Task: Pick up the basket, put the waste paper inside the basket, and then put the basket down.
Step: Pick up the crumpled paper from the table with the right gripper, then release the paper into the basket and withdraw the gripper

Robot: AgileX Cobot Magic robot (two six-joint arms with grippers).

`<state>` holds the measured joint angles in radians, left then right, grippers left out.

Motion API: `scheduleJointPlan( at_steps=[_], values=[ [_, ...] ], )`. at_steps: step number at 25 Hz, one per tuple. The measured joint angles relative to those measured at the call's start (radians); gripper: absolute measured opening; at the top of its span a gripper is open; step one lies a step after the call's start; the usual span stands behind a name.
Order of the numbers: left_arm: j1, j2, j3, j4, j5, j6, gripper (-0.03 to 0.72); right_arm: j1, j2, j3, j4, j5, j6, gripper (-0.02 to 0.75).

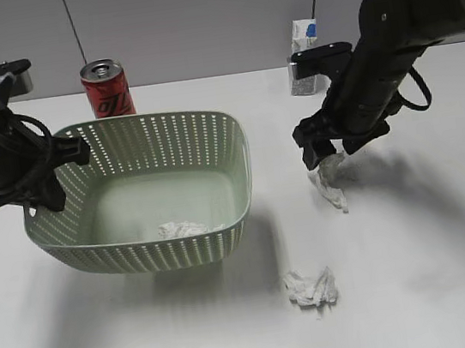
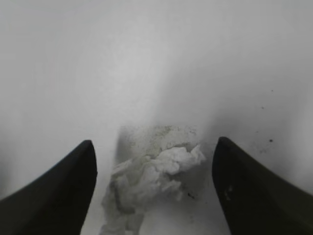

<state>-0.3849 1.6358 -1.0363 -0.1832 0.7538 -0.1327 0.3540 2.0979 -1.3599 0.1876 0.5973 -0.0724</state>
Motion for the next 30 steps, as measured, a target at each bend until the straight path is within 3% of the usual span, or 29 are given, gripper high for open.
scheduleJointPlan(
  at_steps=[4, 7, 10, 13, 15, 22, 28, 30],
  values=[
    [0.000, 0.000, 0.000, 0.000, 0.000, 0.000, 0.000, -0.001, 0.033, 0.001, 0.000, 0.011, 0.001, 0.543],
    [0.000, 0.000, 0.000, 0.001, 0.000, 0.000, 0.000, -0.001, 0.034, 0.001, 0.000, 0.026, 0.001, 0.494],
    [0.000, 0.000, 0.000, 0.001, 0.000, 0.000, 0.000, -0.001, 0.034, 0.000, 0.001, 0.044, 0.001, 0.347],
    [0.000, 0.000, 0.000, 0.001, 0.000, 0.000, 0.000, -0.001, 0.034, -0.030, 0.002, 0.086, 0.001, 0.102],
    [0.000, 0.000, 0.000, 0.001, 0.000, 0.000, 0.000, -0.001, 0.031, -0.059, 0.002, 0.113, 0.001, 0.045],
    [0.000, 0.000, 0.000, 0.002, 0.000, 0.000, 0.000, 0.009, -0.165, -0.144, 0.035, 0.166, -0.020, 0.026],
    [0.000, 0.000, 0.000, 0.002, -0.022, 0.000, 0.000, 0.105, -0.345, -0.166, 0.330, 0.153, -0.202, 0.025],
    [0.000, 0.000, 0.000, 0.001, -0.026, 0.000, 0.000, 0.156, -0.355, -0.167, 0.370, 0.136, -0.237, 0.025]
  ],
)
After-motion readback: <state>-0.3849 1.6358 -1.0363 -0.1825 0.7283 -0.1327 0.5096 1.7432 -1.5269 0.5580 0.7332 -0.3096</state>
